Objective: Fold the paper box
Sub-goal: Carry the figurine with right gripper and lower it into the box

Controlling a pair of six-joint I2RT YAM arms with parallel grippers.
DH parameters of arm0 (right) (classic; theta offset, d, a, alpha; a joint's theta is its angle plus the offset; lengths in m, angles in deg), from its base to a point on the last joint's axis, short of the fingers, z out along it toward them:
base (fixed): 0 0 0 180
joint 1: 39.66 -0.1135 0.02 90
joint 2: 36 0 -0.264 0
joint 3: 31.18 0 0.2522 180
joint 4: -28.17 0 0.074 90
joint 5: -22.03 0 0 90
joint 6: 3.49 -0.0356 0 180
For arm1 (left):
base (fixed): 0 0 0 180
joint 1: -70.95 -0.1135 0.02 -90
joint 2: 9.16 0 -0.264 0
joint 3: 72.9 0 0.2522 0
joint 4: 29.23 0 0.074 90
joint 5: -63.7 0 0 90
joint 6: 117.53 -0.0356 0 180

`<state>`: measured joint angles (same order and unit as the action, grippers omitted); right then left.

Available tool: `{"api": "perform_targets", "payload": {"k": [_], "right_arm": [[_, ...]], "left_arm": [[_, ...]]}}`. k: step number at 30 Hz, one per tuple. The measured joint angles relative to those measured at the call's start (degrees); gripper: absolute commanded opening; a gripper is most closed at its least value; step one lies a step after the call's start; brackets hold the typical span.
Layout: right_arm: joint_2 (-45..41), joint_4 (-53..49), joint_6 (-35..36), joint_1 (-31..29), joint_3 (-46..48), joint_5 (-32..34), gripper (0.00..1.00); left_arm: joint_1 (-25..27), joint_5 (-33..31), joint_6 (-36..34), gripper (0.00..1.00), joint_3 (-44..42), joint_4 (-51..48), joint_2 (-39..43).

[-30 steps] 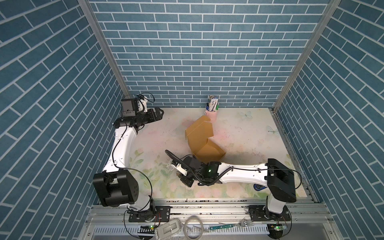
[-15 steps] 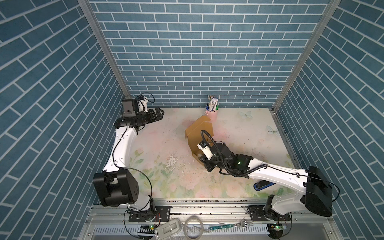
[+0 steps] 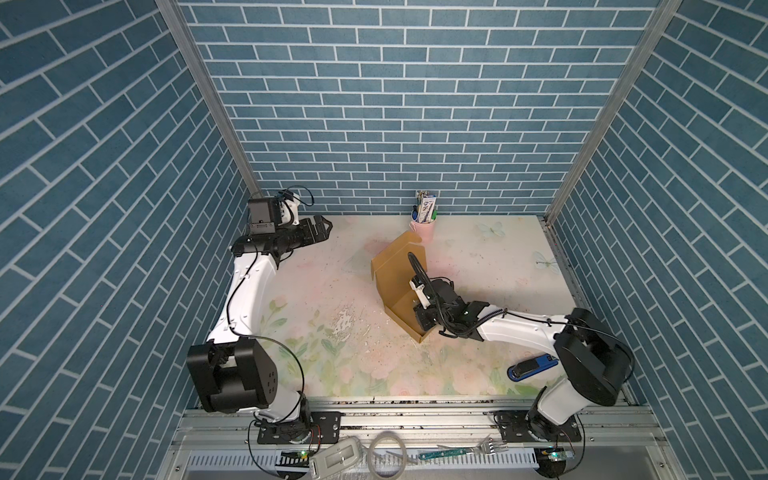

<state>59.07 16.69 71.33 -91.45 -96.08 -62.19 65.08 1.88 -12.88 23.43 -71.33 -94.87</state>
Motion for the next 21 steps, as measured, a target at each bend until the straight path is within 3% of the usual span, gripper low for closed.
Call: {"api": "perform_targets", "payload": {"k": [10, 18, 21], "right_arm": [[7.87, 6.34, 0.02, 1.53, -1.27, 1.90, 0.18], [9.33, 8.74, -0.02, 1.81, -1.62, 1.92, 0.55], [6.51, 8.90, 0.00, 1.81, -0.79, 1.90, 0.59]], "left_arm": [[0.17, 0.09, 0.07, 0.99, 0.00, 0.04, 0.00], [0.17, 0.09, 0.04, 1.00, 0.00, 0.15, 0.00], [0.17, 0.09, 0.04, 1.00, 0.00, 0.22, 0.00]]}}
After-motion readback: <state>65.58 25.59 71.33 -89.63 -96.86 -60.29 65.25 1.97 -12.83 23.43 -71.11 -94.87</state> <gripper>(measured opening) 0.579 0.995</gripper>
